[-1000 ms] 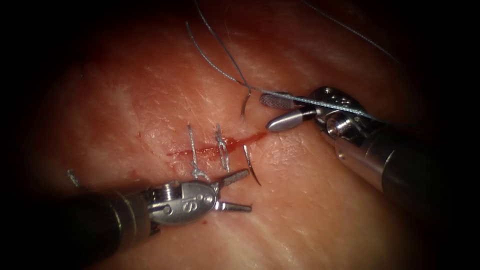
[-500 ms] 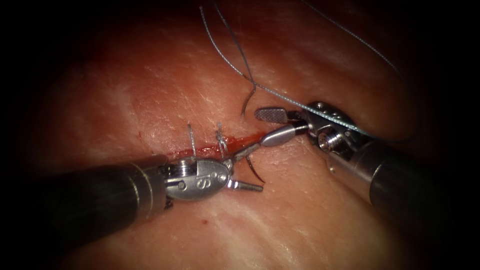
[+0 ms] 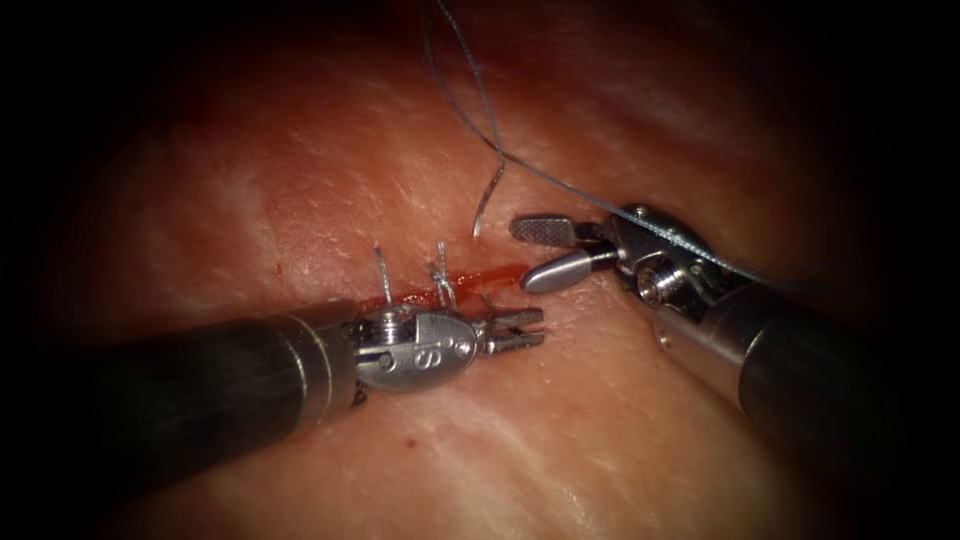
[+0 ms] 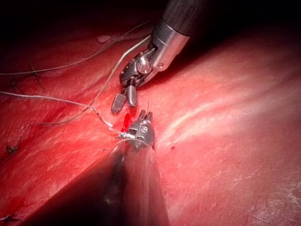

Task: Wound Closure

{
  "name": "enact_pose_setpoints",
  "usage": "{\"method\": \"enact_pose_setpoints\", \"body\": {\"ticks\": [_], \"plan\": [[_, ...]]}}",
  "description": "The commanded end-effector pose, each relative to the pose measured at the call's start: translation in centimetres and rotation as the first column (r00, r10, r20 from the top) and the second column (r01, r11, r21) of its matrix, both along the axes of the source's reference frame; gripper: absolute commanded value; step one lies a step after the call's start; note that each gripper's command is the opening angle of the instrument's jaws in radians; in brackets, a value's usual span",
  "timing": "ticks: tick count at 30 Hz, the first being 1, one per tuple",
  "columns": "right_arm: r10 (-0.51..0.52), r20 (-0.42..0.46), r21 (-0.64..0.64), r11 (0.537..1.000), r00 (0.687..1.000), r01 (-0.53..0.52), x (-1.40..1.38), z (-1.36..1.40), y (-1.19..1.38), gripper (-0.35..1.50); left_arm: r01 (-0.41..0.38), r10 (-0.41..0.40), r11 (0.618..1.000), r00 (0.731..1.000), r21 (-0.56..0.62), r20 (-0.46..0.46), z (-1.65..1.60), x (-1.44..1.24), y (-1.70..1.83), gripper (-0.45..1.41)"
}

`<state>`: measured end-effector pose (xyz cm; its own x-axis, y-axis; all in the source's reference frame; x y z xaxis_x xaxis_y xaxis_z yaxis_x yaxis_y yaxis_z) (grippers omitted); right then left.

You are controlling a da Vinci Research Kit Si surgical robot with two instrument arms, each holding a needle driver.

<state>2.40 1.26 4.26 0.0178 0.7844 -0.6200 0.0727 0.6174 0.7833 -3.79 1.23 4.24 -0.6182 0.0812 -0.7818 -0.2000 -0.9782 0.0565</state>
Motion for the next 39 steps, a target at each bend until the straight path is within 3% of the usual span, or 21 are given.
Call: {"method": "enact_pose_setpoints", "body": {"ticks": [1, 11, 17, 18, 25, 30, 39], "plan": [[0.001, -0.002, -0.003, 1.000, 1.000, -0.001, 0.04, 0.03, 0.05, 1.33, 0.006, -0.006, 1.000, 1.000, -0.003, -0.006, 0.04, -0.02, 0.01, -0.45], [0.010, -0.001, 0.001, 1.000, 1.000, -0.010, 0.00, -0.01, 0.06, 1.33, 0.047, -0.047, 0.999, 0.999, 0.025, -0.025, -0.13, 0.07, -0.02, -0.45], [0.005, -0.004, 0.004, 1.000, 1.000, -0.005, -0.08, -0.10, 0.00, 1.33, 0.040, -0.052, 0.989, 0.996, 0.141, 0.079, -0.37, -0.11, -0.15, -0.45], [0.000, -0.008, 0.006, 1.000, 1.000, 0.000, -0.12, -0.13, -0.01, 1.33, 0.032, -0.056, 0.984, 0.989, 0.175, 0.134, -0.46, -0.20, -0.21, -0.45], [-0.004, -0.010, 0.008, 1.000, 1.000, 0.004, -0.17, -0.15, -0.01, 1.33, -0.036, -0.035, 0.969, 0.961, 0.246, 0.276, -0.82, -0.49, -0.38, -0.45], [-0.005, -0.010, 0.011, 1.000, 1.000, 0.006, -0.18, -0.15, -0.05, 1.33, -0.067, -0.024, 0.963, 0.944, 0.261, 0.329, -1.06, -0.52, -0.40, -0.45], [-0.022, -0.030, -0.086, 0.996, 0.999, 0.020, -0.31, -0.12, -0.17, 1.30, -0.085, -0.035, 0.958, 0.913, 0.273, 0.406, -1.82, -0.47, -0.37, -0.45]]}}
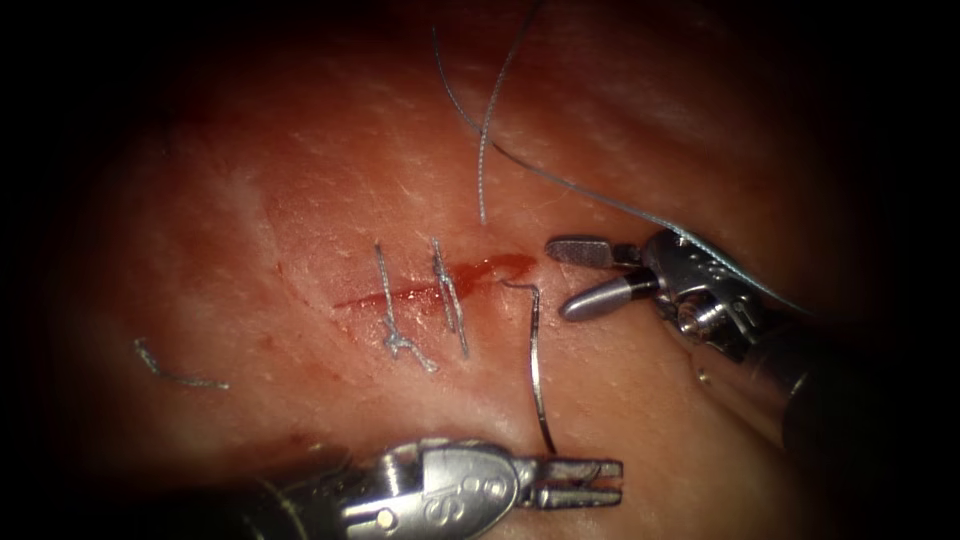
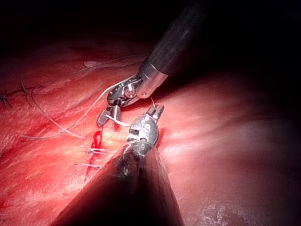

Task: Wound Closure

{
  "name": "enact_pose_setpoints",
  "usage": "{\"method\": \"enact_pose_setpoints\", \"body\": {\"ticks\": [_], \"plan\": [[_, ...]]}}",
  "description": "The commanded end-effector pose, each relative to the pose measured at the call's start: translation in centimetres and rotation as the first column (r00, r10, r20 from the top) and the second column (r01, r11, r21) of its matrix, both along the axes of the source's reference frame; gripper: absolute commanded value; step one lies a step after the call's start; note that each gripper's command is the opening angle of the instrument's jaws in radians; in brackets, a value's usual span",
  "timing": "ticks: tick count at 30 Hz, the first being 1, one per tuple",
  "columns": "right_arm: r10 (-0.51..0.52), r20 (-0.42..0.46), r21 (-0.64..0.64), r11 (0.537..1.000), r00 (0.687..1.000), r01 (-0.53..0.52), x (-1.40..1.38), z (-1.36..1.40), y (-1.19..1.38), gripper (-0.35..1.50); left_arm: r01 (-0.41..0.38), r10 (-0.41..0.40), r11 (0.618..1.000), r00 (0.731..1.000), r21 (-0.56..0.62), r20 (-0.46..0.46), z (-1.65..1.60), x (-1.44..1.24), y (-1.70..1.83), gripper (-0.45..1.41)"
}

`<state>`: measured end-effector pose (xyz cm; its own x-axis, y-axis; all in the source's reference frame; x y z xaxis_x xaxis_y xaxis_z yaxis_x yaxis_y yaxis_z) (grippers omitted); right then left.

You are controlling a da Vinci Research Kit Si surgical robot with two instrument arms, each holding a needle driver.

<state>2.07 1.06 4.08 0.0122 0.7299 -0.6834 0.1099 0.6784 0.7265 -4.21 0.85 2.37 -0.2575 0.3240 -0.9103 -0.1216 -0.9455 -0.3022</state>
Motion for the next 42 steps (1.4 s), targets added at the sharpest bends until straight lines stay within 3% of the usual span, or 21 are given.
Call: {"method": "enact_pose_setpoints", "body": {"ticks": [1, 4, 8, 15, 24, 32, 34, 37, 39, 42], "plan": [[0.002, 0.004, -0.005, 1.000, 1.000, -0.002, -0.02, 0.05, -0.02, 1.26, 0.003, -0.003, 1.000, 1.000, -0.025, -0.002, -0.01, -0.04, 0.04, -0.45], [0.022, 0.020, 0.009, 1.000, 1.000, -0.022, -0.07, 0.02, -0.14, 1.18, 0.013, -0.013, 0.998, 1.000, -0.061, -0.007, -0.21, 0.03, 0.14, -0.45], [0.062, 0.027, 0.112, 0.992, 0.998, -0.065, -0.13, -0.14, -0.34, 1.31, 0.027, -0.031, 0.992, 0.999, -0.125, -0.027, -0.31, 0.15, 0.34, -0.45], [0.039, 0.005, 0.222, 0.974, 0.999, -0.039, -0.18, -0.48, -0.55, 1.15, 0.043, -0.052, 0.981, 0.998, -0.191, -0.045, -0.24, 0.28, 0.64, -0.45], [0.080, -0.024, 0.301, 0.951, 0.997, -0.069, -0.13, -0.80, -0.72, 1.18, 0.065, -0.077, 0.969, 0.996, -0.238, -0.043, -0.18, 0.47, 0.86, -0.45], [0.147, 0.042, 0.326, 0.933, 0.988, -0.153, -0.26, -1.18, -0.07, 1.20, 0.059, -0.075, 0.956, 0.996, -0.288, -0.047, -0.03, 0.33, 0.61, -0.45], [0.154, 0.068, 0.338, 0.926, 0.986, -0.168, -0.26, -1.23, 0.12, 1.04, 0.042, -0.065, 0.947, 0.996, -0.319, -0.060, 0.10, 0.24, 0.53, -0.45], [0.124, 0.106, 0.387, 0.909, 0.987, -0.156, -0.22, -1.25, 0.22, 0.89, 0.028, -0.054, 0.944, 0.996, -0.329, -0.071, 0.21, 0.18, 0.48, -0.45], [0.091, 0.148, 0.426, 0.893, 0.985, -0.147, -0.18, -1.24, 0.28, 0.86, 0.017, -0.047, 0.937, 0.996, -0.349, -0.078, 0.31, 0.14, 0.45, -0.45], [0.065, 0.142, 0.478, 0.869, 0.988, -0.126, -0.14, -1.21, 0.29, 0.84, 0.002, -0.038, 0.925, 0.995, -0.381, -0.087, 0.43, 0.10, 0.43, -0.45]]}}
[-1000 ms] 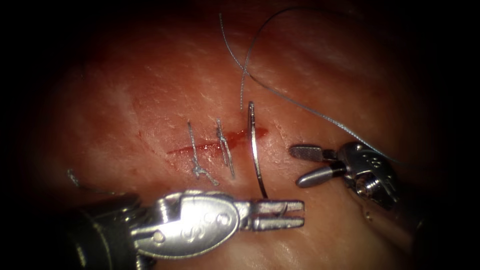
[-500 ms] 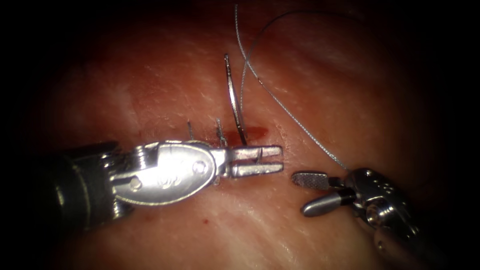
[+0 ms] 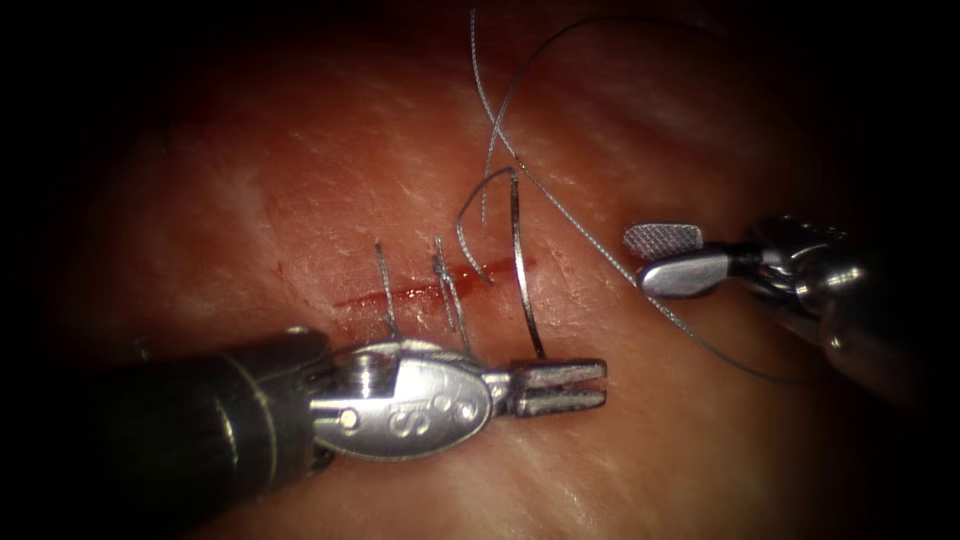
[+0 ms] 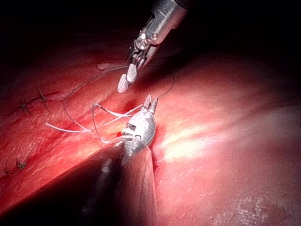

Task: Wound Closure

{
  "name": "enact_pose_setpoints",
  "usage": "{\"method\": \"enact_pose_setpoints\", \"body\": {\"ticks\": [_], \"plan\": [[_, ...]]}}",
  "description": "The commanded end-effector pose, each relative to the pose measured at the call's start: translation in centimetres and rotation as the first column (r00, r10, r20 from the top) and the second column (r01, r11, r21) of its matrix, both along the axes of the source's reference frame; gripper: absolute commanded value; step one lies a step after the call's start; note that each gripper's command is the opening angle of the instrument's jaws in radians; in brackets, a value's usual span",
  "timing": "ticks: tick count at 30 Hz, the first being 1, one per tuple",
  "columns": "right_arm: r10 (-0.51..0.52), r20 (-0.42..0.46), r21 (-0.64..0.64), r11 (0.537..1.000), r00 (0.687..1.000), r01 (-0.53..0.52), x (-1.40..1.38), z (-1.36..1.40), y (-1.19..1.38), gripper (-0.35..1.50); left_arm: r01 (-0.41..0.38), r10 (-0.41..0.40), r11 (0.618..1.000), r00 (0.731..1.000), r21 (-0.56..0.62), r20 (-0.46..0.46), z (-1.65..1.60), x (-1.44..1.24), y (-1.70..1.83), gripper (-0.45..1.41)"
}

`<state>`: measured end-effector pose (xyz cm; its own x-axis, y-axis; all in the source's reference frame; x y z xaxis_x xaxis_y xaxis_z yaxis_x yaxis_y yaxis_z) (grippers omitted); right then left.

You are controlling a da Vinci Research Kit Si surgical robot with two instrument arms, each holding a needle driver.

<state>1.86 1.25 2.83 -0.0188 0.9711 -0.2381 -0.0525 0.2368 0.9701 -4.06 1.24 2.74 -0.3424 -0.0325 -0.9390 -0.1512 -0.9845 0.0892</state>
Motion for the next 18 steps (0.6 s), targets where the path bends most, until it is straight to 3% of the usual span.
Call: {"method": "enact_pose_setpoints", "body": {"ticks": [1, 6, 18], "plan": [[-0.006, -0.011, 0.013, 1.000, 1.000, 0.006, 0.10, 0.07, 0.11, 0.84, 0.000, 0.000, 1.000, 1.000, -0.011, -0.001, 0.09, -0.06, 0.02, -0.45], [-0.032, -0.030, 0.083, 0.996, 0.999, 0.035, 0.26, 0.14, 0.06, 0.84, -0.032, 0.031, 0.998, 0.999, -0.058, -0.029, 0.19, -0.18, -0.06, -0.45], [-0.089, -0.034, 0.089, 0.992, 0.995, 0.091, 0.67, 0.30, -0.06, 0.83, -0.041, 0.039, 0.996, 0.999, -0.075, -0.033, 0.17, -0.21, -0.09, -0.45]]}}
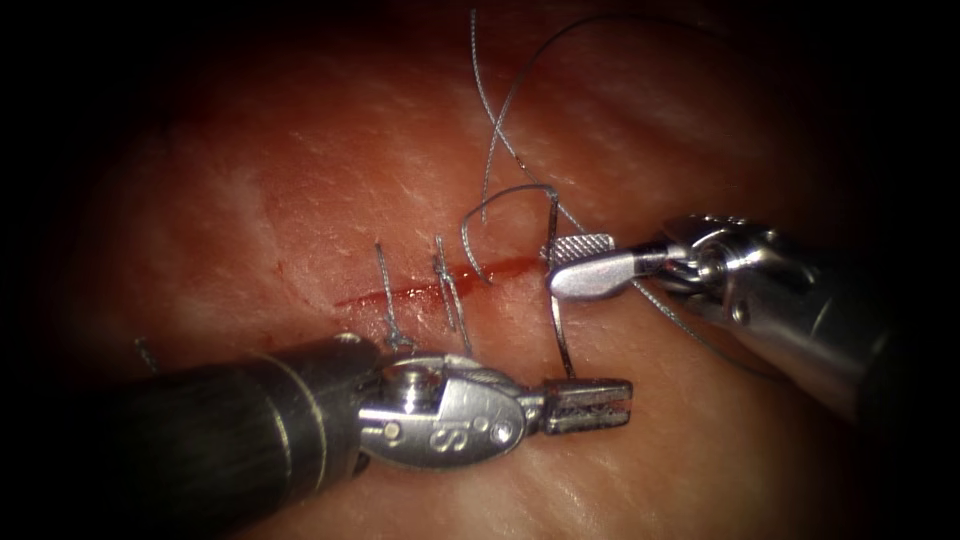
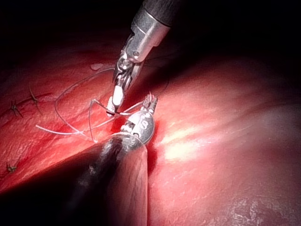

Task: Wound Closure

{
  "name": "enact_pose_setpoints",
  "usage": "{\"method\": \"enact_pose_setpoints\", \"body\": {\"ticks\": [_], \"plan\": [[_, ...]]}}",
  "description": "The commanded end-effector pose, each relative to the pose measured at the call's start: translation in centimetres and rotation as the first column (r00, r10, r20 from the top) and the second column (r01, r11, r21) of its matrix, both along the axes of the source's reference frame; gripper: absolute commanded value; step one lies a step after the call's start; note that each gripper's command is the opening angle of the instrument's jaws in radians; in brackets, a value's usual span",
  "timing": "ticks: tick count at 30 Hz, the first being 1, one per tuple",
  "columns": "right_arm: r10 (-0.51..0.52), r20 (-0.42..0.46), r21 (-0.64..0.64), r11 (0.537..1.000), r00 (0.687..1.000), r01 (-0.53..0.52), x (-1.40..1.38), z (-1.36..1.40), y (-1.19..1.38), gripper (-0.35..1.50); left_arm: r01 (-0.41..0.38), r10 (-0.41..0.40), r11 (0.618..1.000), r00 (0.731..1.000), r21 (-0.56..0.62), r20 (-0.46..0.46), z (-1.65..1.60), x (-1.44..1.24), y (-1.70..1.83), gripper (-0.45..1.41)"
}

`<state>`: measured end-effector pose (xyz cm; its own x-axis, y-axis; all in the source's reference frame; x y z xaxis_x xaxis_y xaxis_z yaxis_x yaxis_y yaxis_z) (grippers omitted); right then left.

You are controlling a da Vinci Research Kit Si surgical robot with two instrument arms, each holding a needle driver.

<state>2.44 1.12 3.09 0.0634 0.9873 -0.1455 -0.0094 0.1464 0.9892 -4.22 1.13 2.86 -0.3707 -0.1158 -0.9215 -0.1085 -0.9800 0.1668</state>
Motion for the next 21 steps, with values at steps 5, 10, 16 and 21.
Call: {"method": "enact_pose_setpoints", "body": {"ticks": [5, 10, 16, 21], "plan": [[-0.002, 0.004, 0.020, 1.000, 1.000, 0.002, 0.10, 0.11, 0.04, 0.71, -0.004, 0.004, 1.000, 1.000, -0.012, 0.000, 0.04, -0.06, 0.01, -0.45], [-0.002, 0.005, 0.016, 1.000, 1.000, 0.002, 0.10, 0.16, 0.03, 0.52, -0.006, 0.006, 1.000, 1.000, -0.012, 0.002, 0.02, -0.07, 0.01, -0.45], [-0.063, -0.053, 0.045, 0.997, 0.997, 0.065, 0.13, 0.17, 0.00, -0.35, -0.009, 0.009, 1.000, 1.000, -0.017, 0.003, 0.02, -0.08, 0.01, -0.45], [-0.072, -0.062, -0.055, 0.996, 0.995, 0.069, 0.10, 0.23, 0.03, -0.35, -0.011, 0.011, 1.000, 1.000, -0.014, 0.006, -0.01, -0.07, 0.02, -0.45]]}}
